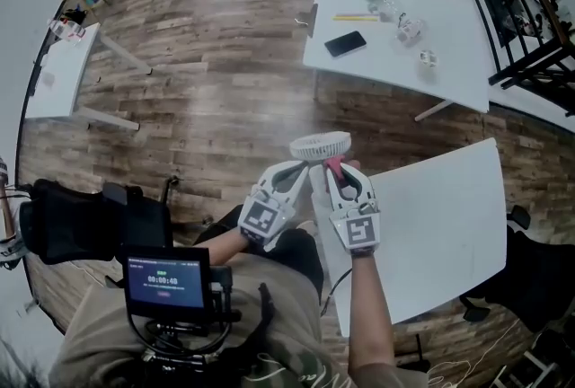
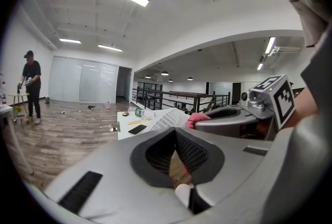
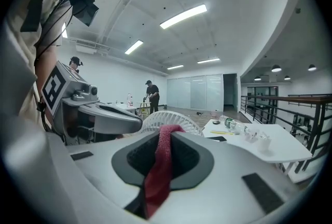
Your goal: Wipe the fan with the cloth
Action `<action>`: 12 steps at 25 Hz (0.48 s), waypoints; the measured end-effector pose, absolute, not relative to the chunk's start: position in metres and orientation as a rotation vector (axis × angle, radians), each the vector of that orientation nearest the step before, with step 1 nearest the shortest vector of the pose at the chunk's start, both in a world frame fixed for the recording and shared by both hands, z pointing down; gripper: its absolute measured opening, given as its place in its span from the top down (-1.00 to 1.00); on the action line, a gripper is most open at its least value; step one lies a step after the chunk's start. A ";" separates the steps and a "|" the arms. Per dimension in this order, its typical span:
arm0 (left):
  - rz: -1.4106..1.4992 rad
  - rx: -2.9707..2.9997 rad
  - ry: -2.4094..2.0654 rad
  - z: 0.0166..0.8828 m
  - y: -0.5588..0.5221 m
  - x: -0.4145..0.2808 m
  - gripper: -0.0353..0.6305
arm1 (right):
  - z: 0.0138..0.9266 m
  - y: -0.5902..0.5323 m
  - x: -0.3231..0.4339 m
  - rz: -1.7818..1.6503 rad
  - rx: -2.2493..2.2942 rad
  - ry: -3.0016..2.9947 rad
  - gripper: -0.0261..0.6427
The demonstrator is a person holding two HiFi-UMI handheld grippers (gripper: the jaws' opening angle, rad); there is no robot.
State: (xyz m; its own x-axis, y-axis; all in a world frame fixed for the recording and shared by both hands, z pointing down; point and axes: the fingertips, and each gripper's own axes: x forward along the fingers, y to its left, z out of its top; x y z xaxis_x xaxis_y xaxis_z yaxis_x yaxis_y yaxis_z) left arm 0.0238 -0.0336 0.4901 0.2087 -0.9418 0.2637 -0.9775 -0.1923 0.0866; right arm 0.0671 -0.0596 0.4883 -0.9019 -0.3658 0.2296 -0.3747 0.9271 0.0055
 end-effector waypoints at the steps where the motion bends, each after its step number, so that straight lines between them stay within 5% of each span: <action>1: 0.221 2.243 -1.831 0.490 -0.035 0.022 0.83 | 0.487 -0.057 0.064 0.051 0.543 -2.860 0.73; 12: 0.193 2.247 -1.840 0.481 -0.027 0.018 0.83 | 0.491 -0.050 0.087 0.018 0.572 -2.842 0.73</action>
State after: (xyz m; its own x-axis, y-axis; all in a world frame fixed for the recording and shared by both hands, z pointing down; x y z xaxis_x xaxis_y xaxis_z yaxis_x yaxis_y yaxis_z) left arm 0.0185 -0.0270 0.4813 0.2028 -0.9479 0.2459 -0.9782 -0.1848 0.0945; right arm 0.0873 -0.0504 0.4909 -0.8939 -0.3796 0.2383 -0.3826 0.9232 0.0353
